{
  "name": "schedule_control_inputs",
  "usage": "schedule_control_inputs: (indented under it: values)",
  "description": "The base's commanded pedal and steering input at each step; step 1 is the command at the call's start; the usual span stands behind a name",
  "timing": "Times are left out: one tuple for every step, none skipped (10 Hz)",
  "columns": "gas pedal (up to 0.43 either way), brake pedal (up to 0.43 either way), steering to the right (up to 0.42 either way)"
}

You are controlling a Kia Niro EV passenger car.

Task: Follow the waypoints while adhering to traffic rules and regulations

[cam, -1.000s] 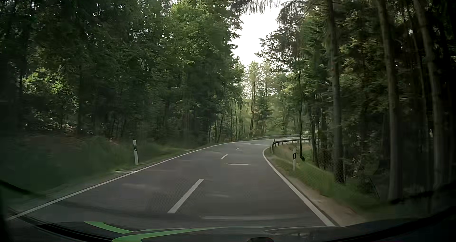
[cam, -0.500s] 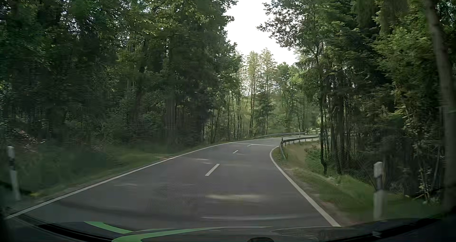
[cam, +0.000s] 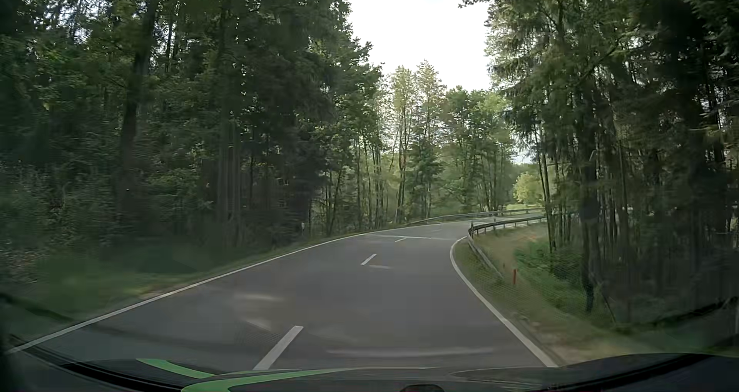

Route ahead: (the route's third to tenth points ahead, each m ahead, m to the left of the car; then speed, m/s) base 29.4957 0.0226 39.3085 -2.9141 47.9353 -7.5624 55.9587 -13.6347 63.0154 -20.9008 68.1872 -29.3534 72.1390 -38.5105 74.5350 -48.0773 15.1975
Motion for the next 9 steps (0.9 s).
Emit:
schedule_control_inputs:
  values:
    - [0.0,0.055,0.019]
    - [0.0,0.079,0.021]
    - [0.0,0.098,0.021]
    - [0.0,0.104,0.022]
    - [0.0,0.104,0.023]
    - [0.0,0.098,0.025]
    - [0.0,0.104,0.028]
    - [0.0,0.104,0.035]
    - [0.0,0.104,0.04]
